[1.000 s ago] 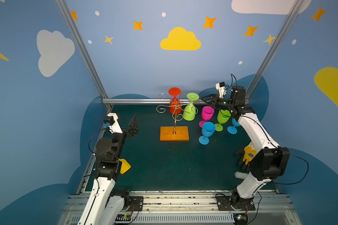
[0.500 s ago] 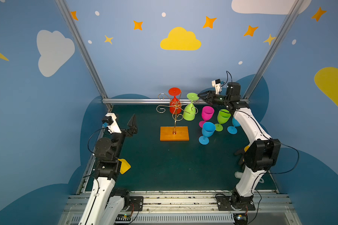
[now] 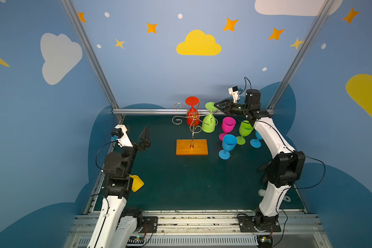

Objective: Take the wine glass off the wine glass rack
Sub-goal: Pick up the wine glass from the wine glass rack.

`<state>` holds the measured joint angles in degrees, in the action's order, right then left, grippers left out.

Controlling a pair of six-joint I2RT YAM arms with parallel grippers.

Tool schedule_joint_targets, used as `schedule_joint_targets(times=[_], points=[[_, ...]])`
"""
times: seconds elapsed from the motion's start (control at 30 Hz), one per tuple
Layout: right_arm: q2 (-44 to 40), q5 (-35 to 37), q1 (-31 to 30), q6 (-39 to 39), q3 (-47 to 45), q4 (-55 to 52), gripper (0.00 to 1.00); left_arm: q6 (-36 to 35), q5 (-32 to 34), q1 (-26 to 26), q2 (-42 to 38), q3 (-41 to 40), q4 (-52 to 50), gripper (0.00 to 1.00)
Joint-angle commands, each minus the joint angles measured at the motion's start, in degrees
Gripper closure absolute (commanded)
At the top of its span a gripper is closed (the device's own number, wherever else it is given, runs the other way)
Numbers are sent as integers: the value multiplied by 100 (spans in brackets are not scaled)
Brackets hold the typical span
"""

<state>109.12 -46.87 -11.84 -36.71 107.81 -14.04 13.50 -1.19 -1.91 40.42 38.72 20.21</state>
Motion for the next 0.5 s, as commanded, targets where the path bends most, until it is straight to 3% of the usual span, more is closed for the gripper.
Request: schedule_joint_targets(times=[0.0,0.33,0.47], points=[[81,-77,-7,-50,170,4,79,34,-48,33,-77,-58,103,5],[70,-311,32,-490,127,373,98,43,-57,53,-94,-60,92,5],[16,-419,66,-767,48,668,100,57,-65,68,-103,-60,84,5]])
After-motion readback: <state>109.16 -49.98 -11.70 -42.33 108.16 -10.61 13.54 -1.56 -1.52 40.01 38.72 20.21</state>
